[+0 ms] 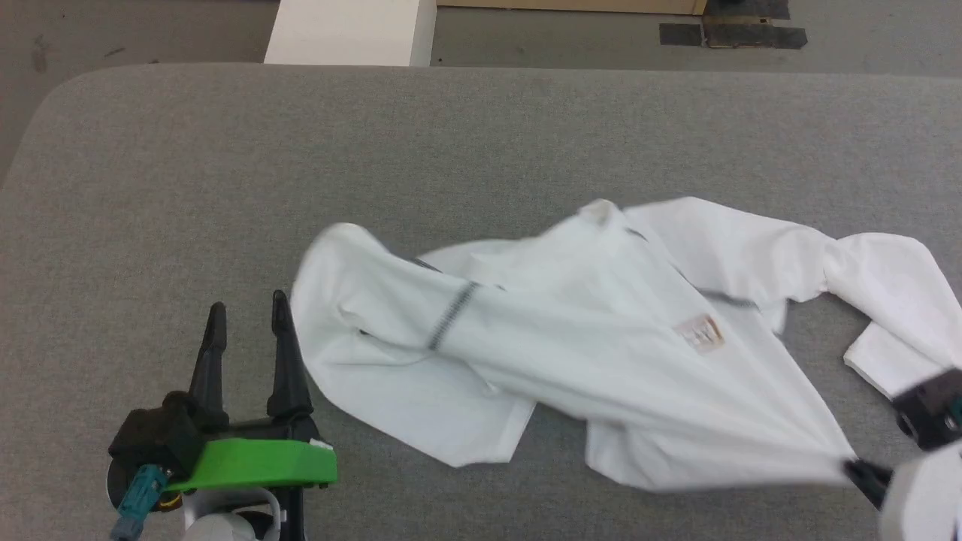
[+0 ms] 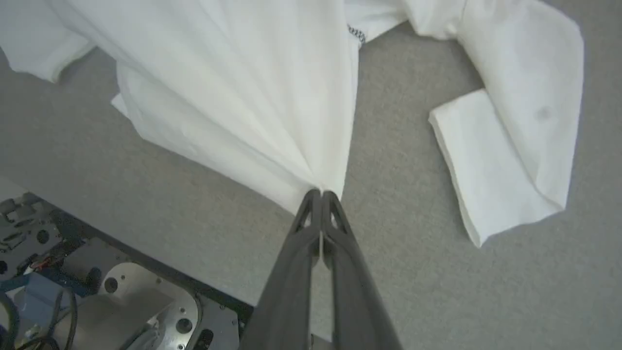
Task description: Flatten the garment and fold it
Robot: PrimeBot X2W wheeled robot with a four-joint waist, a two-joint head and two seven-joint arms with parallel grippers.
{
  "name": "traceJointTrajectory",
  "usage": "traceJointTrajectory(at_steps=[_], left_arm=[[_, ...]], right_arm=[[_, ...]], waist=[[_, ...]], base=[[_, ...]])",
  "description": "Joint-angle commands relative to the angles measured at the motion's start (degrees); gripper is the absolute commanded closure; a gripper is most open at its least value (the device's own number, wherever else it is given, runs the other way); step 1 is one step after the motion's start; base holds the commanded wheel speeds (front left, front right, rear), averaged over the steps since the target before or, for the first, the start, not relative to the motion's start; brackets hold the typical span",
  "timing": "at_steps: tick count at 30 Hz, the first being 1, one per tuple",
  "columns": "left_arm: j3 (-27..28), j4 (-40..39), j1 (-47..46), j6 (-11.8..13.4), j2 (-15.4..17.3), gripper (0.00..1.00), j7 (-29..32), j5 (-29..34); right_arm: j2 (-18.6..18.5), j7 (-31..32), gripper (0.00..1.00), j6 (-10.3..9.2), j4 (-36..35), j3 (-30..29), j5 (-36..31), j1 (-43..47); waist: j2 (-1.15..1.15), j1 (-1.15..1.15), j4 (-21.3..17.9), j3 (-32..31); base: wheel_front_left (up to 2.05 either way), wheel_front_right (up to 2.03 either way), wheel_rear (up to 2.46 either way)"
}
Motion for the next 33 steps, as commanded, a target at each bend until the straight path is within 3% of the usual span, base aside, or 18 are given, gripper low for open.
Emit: traceJointTrajectory(at_steps=[1,4,5,7,8,14,18,33], left_arm=[[0.42,-0.04,0.8,-0.47,-0.12,0.0,-0.27,0.17],[0.73,0.21,0.92,-0.68,-0.18,0.0,-0.27,0.14],[0.67,0.28,0.96,-0.67,-0.21,0.0,-0.27,0.11],[0.43,0.64,0.92,-0.83,-0.26,0.0,-0.27,0.04],[0.22,0.86,0.82,-0.91,-0.28,0.0,-0.27,0.09],[-0.47,1.29,0.11,-0.86,-0.23,0.0,-0.27,0.34],[-0.52,1.16,-0.24,-0.77,-0.1,0.0,-0.27,0.36],[-1.59,3.07,-5.08,-2.32,-0.57,0.0,-0.27,-1.22]], right_arm=[[-1.62,3.14,1.0,-0.1,-0.48,-2.44,-0.74,4.68],[-1.65,5.55,1.0,-0.1,-1.41,-7.72,-2.64,11.13],[-1.16,4.37,0.82,-0.1,-1.68,-8.53,-3.17,11.5],[-0.18,1.14,0.59,-0.1,-1.6,-8.76,-4.36,11.34],[0.31,-0.82,0.0,-0.1,-1.48,-8.25,-4.89,10.65],[4.42,-13.66,0.0,-0.1,-1.11,-2.56,-5.28,1.47],[6.14,-18.77,0.0,-0.1,0.81,0.91,-6.99,-6.28],[4.65,-15.93,0.0,-0.1,27.35,12.35,-12.0,-27.52]], waist=[[0.0,0.0,-0.22,0.19],[0.0,0.0,-0.5,0.31],[0.0,0.0,-0.65,0.3],[0.0,0.0,-0.87,0.12],[0.0,0.0,-0.94,0.04],[0.0,0.0,-0.95,-0.4],[0.0,0.0,-0.73,0.0],[0.0,0.0,4.84,6.21]], base=[[0.0,0.0,0.0],[0.0,0.0,0.0],[0.0,0.0,0.0],[0.0,0.0,0.0],[0.0,0.0,0.0],[0.0,0.0,0.0],[0.0,0.0,0.0],[0.0,0.0,0.0]])
